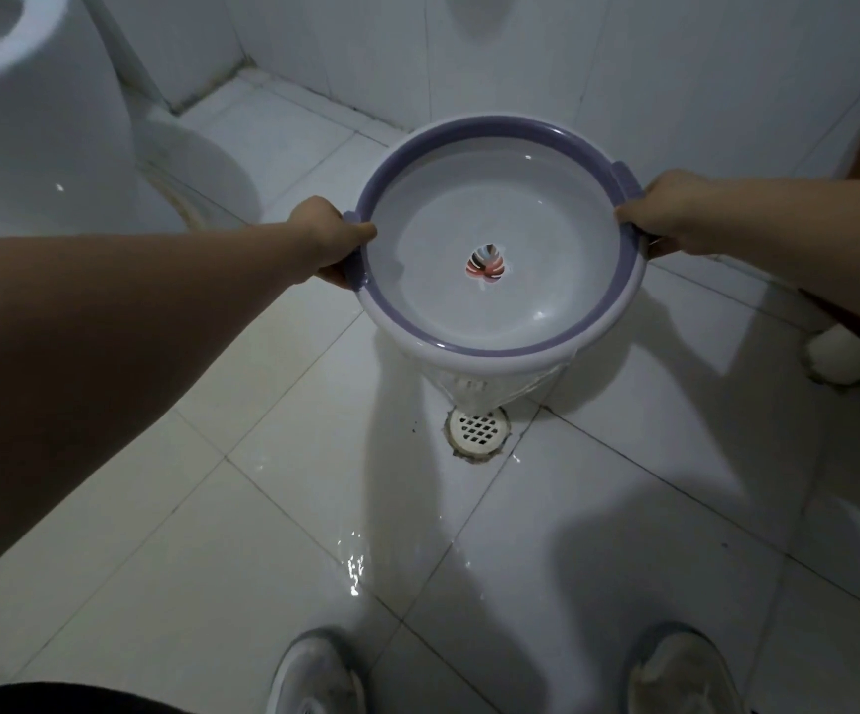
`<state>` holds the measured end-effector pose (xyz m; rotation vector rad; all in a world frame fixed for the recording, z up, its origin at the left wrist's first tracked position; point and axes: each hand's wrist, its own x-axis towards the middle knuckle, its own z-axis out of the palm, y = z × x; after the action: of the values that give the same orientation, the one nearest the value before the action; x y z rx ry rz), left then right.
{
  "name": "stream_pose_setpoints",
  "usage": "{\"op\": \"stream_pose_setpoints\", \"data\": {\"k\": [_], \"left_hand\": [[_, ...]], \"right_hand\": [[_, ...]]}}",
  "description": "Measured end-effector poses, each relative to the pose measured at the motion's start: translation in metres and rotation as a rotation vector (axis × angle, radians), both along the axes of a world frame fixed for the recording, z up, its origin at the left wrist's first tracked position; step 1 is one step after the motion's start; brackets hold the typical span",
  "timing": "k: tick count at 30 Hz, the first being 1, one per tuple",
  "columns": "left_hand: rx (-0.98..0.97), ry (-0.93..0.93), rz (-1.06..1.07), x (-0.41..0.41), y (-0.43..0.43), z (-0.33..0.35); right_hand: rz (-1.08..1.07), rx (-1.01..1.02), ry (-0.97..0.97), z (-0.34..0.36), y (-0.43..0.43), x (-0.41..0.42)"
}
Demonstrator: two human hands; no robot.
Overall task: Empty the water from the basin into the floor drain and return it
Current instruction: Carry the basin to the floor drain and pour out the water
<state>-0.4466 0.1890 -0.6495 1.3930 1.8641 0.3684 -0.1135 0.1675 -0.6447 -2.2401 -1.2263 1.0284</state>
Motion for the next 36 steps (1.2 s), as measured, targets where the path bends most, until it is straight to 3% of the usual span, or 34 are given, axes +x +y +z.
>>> {"op": "stream_pose_setpoints", "data": {"k": [36], "left_hand": [[-0.021,0.015,-0.010,-0.0018,0.0073,-0.0059]], "right_hand": [[0.027,0.002,0.019,-0.0011,-0.0017,0.0036]]}}
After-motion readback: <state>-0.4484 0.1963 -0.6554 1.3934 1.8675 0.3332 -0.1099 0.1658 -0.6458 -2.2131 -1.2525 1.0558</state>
